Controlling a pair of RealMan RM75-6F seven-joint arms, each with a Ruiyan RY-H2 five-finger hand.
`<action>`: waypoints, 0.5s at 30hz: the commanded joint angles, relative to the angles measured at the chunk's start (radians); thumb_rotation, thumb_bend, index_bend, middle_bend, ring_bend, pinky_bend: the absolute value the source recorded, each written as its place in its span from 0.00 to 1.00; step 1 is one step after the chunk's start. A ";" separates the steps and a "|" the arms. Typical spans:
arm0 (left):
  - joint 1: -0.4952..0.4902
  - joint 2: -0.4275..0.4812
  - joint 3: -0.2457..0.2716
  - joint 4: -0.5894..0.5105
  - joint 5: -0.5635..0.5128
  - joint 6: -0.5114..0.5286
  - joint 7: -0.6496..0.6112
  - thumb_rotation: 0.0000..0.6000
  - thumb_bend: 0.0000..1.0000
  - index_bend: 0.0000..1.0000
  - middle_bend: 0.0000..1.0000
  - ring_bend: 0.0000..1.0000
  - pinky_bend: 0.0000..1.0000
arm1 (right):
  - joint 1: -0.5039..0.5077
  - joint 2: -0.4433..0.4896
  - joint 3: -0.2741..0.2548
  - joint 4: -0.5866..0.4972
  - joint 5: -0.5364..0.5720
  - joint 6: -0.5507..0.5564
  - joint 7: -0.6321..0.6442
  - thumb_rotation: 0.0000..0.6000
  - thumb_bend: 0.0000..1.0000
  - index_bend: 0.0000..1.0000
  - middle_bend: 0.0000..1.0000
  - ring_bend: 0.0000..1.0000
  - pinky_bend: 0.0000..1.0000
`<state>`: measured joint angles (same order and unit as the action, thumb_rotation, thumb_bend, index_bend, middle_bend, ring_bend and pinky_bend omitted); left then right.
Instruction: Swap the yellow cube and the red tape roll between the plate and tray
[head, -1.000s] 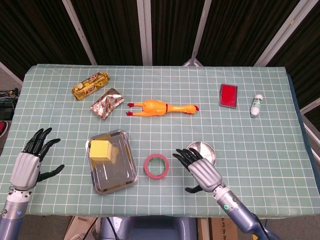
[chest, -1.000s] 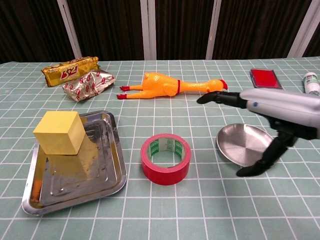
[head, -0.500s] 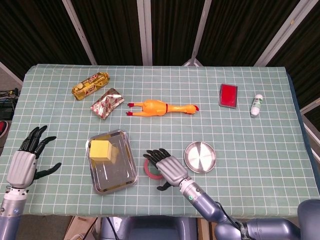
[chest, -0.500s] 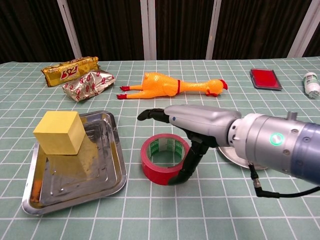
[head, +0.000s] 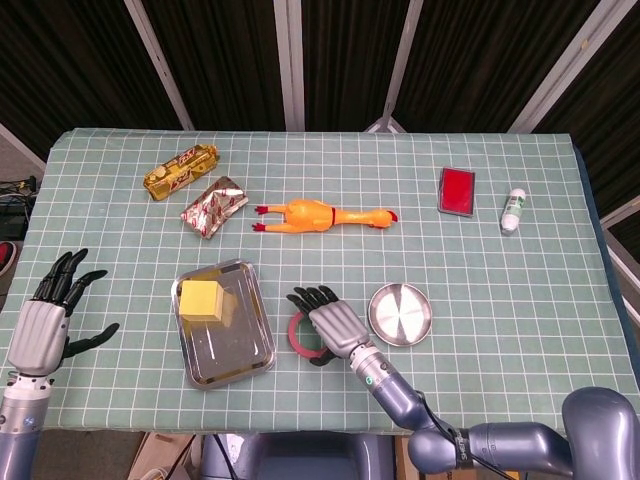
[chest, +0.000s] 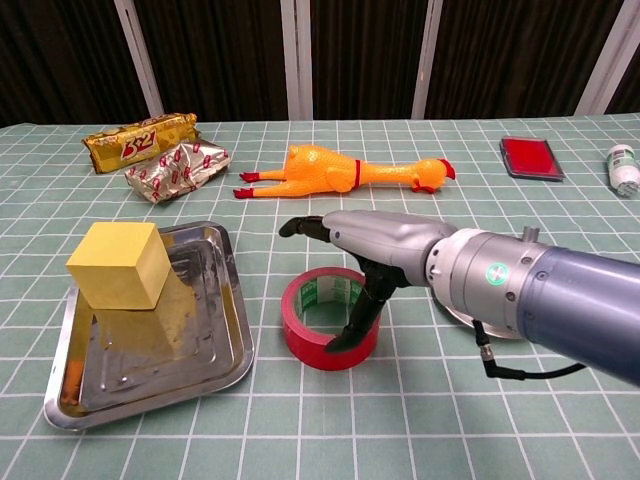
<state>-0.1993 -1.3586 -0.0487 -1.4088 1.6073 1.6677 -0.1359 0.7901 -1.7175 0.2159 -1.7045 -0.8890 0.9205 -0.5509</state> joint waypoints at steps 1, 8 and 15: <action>0.001 0.000 -0.002 -0.001 0.001 -0.002 -0.003 1.00 0.01 0.23 0.02 0.00 0.16 | 0.007 -0.002 -0.008 0.009 0.008 -0.005 0.006 1.00 0.00 0.04 0.00 0.05 0.00; 0.005 -0.002 -0.009 -0.001 0.002 -0.003 -0.005 1.00 0.01 0.23 0.02 0.00 0.16 | 0.024 -0.011 -0.020 0.032 0.011 -0.010 0.022 1.00 0.00 0.04 0.00 0.07 0.00; 0.007 -0.003 -0.013 -0.002 0.003 -0.009 -0.012 1.00 0.02 0.23 0.02 0.00 0.16 | 0.038 -0.022 -0.028 0.057 0.021 -0.006 0.032 1.00 0.00 0.09 0.04 0.21 0.04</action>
<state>-0.1925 -1.3619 -0.0621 -1.4110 1.6105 1.6587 -0.1472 0.8268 -1.7379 0.1888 -1.6498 -0.8698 0.9129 -0.5196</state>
